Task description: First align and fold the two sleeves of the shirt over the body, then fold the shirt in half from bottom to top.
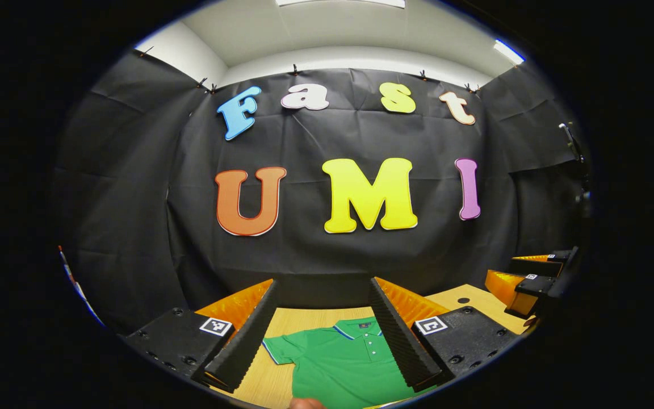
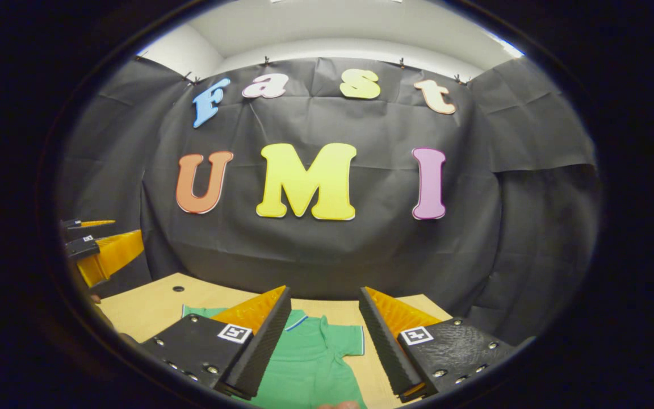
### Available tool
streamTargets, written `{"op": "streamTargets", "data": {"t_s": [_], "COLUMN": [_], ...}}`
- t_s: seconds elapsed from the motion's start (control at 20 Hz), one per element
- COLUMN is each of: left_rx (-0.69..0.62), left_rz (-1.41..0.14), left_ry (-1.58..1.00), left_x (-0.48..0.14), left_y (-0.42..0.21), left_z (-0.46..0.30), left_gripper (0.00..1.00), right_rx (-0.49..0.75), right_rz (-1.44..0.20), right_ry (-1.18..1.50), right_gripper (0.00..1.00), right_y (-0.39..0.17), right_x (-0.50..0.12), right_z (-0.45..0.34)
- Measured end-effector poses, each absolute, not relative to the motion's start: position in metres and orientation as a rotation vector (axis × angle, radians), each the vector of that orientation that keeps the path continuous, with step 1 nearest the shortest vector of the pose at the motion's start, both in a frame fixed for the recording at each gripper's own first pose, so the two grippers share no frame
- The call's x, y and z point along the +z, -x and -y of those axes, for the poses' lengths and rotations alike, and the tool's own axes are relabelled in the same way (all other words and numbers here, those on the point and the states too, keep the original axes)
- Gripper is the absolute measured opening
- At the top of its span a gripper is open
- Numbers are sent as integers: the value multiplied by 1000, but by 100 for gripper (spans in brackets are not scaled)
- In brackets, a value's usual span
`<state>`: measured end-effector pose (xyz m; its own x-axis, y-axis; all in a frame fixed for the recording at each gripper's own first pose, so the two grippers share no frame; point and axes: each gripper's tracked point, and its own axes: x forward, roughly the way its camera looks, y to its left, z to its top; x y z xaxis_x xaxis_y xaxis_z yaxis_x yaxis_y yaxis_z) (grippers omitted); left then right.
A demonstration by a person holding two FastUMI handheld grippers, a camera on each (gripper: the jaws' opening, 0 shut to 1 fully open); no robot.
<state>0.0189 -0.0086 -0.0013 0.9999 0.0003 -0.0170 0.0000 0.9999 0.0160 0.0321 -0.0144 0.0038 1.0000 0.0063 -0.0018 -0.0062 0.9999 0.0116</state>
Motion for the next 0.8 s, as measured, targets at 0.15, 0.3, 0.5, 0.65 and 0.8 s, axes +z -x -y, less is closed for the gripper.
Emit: {"op": "streamTargets", "data": {"t_s": [0.15,0.3,0.5,0.65,0.8], "left_rx": [13,24,24,19,20], "left_rz": [-29,-36,-50,-63,-85], "left_ry": [-29,-22,-25,-23,-19], "left_x": [-7,-12,-17,-20,-26], "left_y": [-23,-28,-34,-36,-34], "left_z": [4,-1,-3,-1,-1], "left_gripper": [100,100,100,100,100], "right_rx": [6,17,57,48,20], "right_rz": [-9,-62,-236,-393,-510], "right_ry": [3,35,1,-60,-117], "right_gripper": [80,80,80,80,80], "right_y": [-38,-59,-104,-148,-197], "right_x": [0,-16,-62,-107,-148], "right_z": [16,23,39,62,83]}}
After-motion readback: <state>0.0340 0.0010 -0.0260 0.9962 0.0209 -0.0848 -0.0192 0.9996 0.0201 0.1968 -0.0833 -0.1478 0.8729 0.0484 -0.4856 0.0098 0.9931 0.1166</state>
